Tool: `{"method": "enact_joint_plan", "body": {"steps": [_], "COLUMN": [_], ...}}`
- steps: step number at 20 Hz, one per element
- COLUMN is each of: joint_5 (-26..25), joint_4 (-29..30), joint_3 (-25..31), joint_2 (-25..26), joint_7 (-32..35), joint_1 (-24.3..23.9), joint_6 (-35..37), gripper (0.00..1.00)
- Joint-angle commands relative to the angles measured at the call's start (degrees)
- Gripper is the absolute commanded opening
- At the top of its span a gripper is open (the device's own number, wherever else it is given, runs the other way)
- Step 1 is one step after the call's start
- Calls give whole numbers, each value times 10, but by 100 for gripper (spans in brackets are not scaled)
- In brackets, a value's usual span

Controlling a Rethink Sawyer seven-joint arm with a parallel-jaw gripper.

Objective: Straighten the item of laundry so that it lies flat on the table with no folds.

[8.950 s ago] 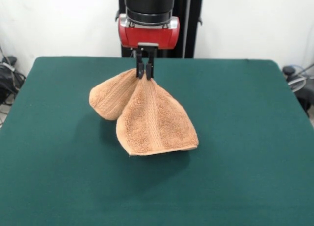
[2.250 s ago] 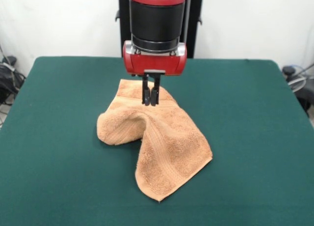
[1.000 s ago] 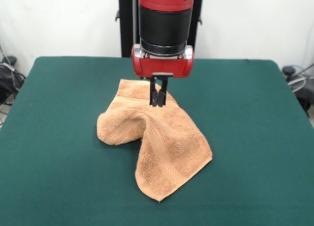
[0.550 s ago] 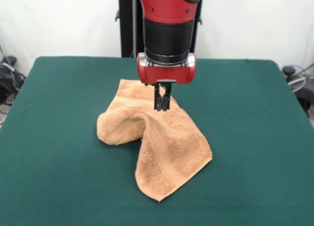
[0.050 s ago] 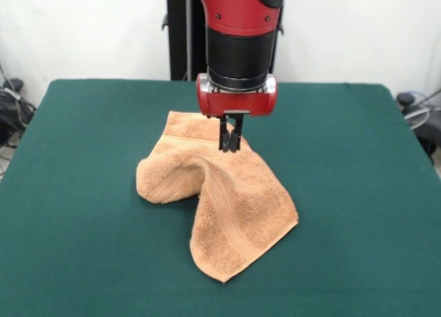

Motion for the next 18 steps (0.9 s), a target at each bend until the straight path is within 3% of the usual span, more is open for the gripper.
{"method": "enact_joint_plan", "body": {"steps": [1, 18], "joint_5": [-33, -21], "joint_4": [27, -8], "joint_3": [-15, -20], "joint_2": [20, 57], "joint_7": [45, 53], "joint_1": [5, 17], "joint_6": [-19, -23], "gripper": [0, 0]}}
